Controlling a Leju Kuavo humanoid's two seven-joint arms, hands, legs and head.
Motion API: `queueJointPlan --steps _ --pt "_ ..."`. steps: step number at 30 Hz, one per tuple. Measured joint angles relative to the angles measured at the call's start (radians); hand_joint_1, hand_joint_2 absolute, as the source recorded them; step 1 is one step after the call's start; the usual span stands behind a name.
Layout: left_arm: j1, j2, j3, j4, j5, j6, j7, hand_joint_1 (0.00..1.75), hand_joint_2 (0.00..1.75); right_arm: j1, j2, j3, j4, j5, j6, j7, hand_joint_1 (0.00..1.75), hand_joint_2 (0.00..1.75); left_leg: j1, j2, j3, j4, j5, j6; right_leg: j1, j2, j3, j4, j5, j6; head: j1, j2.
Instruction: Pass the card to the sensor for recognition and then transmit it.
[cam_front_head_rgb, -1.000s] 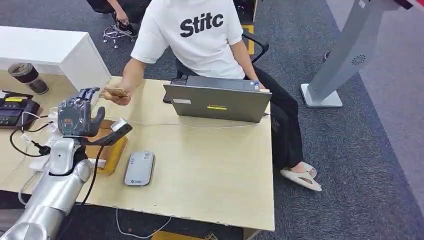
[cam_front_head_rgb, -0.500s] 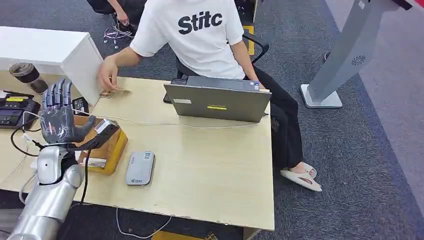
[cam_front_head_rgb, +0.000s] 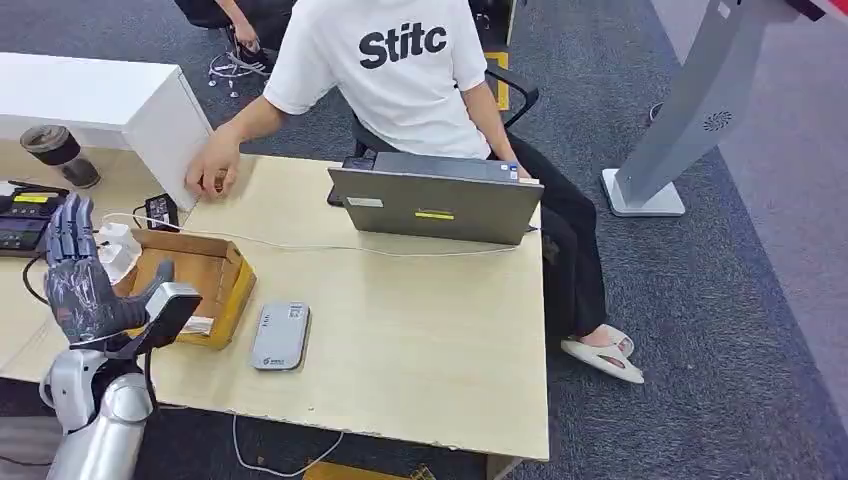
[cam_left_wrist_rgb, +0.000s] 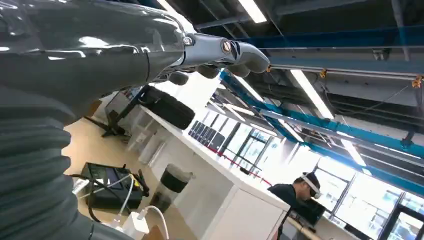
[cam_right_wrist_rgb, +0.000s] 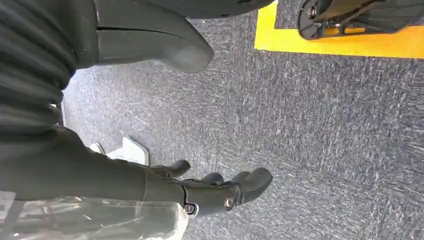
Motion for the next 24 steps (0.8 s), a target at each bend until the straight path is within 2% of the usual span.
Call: queueJointPlan --steps 1,3,4,9,13,15,18,24 --pt "0.031 -0.016 0.022 -0.038 0.005 0.0 -0.007 0.0 1.75 0.0 0.0 -0.005 0.0 0.0 0.0 0.0 0.0 1.75 0.0 -0.001 0.0 0.0 0.0 0.0 0.0 -0.001 0.0 0.0 0.0 0.0 0.0 0.0" --pt "0.094 -0.049 0.045 -0.116 0.132 0.0 -0.042 0.0 1.75 0.001 0.0 -0.013 0.0 -0.003 -0.003 0.003 0.0 1.75 0.0 0.0 0.001 0.0 0.0 0.0 0.0 0.0 0.001 0.0 0.0 0.0 0.0 0.0" --pt "0.121 -0.059 0.045 -0.141 0.153 0.001 -0.052 0.0 1.75 0.002 0.0 -0.015 0.0 -0.003 -0.003 0.003 0.0 1.75 0.0 0.0 0.001 -0.001 0.0 0.0 0.0 0.0 0.001 0.0 0.0 0.0 0.0 0.0" --pt "0.282 -0.113 0.045 -0.275 0.167 0.001 -0.08 0.0 1.75 0.005 0.002 -0.033 0.0 -0.013 -0.005 -0.01 0.0 1.75 0.0 0.0 -0.001 0.0 -0.001 0.001 0.0 0.0 0.0 0.0 0.0 0.0 0.0 0.0" --pt "0.4 -0.153 0.046 -0.377 0.179 -0.009 -0.066 0.0 1.75 0.006 0.009 -0.049 0.0 -0.023 -0.011 -0.015 0.0 1.75 0.0 0.0 -0.001 -0.001 -0.001 0.001 0.0 0.0 0.0 -0.001 -0.001 0.0 0.0 0.0" --pt "0.446 -0.176 0.048 -0.413 0.185 -0.01 -0.061 0.0 1.75 0.007 0.01 -0.057 0.0 -0.027 -0.015 -0.015 0.0 1.75 0.0 0.0 -0.001 -0.001 -0.001 0.001 0.0 -0.001 0.0 -0.001 -0.001 0.001 0.0 0.0" --pt "0.501 -0.215 0.057 -0.454 0.231 -0.01 -0.086 0.0 1.75 0.01 0.01 -0.065 0.0 -0.035 -0.019 -0.012 0.0 1.75 0.0 0.0 -0.001 -0.001 -0.001 0.001 0.0 -0.001 0.0 -0.001 -0.001 0.001 0.0 0.0" --pt "0.545 -0.268 0.091 -0.485 0.298 -0.024 -0.132 0.0 1.75 0.01 0.012 -0.08 0.0 -0.035 -0.021 -0.01 0.0 1.75 0.0 -0.001 -0.001 -0.001 -0.001 0.001 0.0 -0.002 0.001 -0.001 0.0 0.001 0.0 0.0"
